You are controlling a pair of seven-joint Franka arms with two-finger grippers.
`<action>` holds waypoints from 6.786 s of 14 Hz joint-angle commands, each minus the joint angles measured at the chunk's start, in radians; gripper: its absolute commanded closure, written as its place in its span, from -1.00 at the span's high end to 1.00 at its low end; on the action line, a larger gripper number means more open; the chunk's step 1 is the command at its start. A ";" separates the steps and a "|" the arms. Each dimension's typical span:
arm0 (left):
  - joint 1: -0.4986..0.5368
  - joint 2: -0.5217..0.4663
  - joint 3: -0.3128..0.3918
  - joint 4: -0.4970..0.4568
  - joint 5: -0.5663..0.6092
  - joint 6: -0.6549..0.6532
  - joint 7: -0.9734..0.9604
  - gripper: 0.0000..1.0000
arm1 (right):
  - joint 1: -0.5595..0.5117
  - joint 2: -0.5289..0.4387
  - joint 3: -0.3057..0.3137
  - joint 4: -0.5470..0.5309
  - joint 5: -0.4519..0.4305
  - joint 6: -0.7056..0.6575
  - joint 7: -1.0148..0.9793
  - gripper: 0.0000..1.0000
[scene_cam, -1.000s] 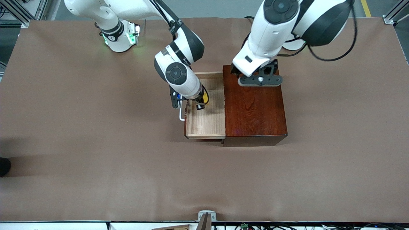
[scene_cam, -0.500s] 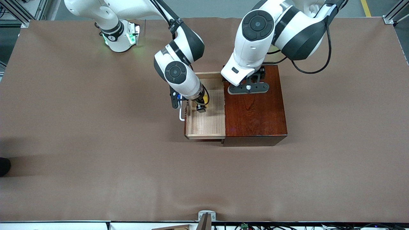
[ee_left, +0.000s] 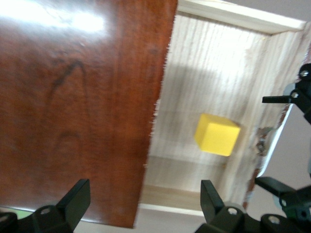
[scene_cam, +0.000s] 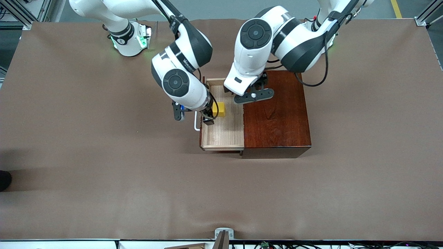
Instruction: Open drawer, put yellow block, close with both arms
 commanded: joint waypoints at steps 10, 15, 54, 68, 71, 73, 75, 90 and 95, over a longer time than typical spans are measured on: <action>-0.380 0.235 0.251 0.216 0.024 0.381 -0.564 1.00 | -0.179 -0.066 0.003 0.132 -0.087 -0.176 -0.091 1.00; -0.608 0.334 0.496 0.268 0.017 0.614 -0.809 1.00 | -0.277 -0.096 0.003 0.172 -0.089 -0.286 -0.301 1.00; -0.709 0.426 0.729 0.294 0.025 -0.088 -1.074 1.00 | -0.688 -0.595 0.008 -0.191 -0.379 -0.393 -2.044 1.00; -0.682 0.371 0.730 0.309 -0.049 0.050 -0.824 1.00 | -0.708 -0.589 0.010 -0.175 -0.345 -0.409 -2.040 1.00; -0.665 0.252 0.744 0.299 -0.050 0.046 -0.597 1.00 | -0.707 -0.589 0.010 -0.175 -0.345 -0.409 -2.040 1.00; -0.582 0.158 0.740 0.289 -0.071 0.040 -0.462 1.00 | -0.705 -0.589 0.010 -0.175 -0.345 -0.411 -2.038 1.00; -0.519 0.095 0.738 0.283 -0.105 0.012 -0.309 1.00 | -0.705 -0.589 0.010 -0.175 -0.345 -0.411 -2.038 1.00; -0.088 -0.180 0.738 0.208 -0.090 -0.269 0.673 1.00 | -0.707 -0.589 0.010 -0.175 -0.345 -0.412 -2.037 1.00; 0.013 -0.306 0.737 0.075 -0.090 -0.266 0.899 1.00 | -0.708 -0.589 0.010 -0.176 -0.345 -0.412 -2.035 1.00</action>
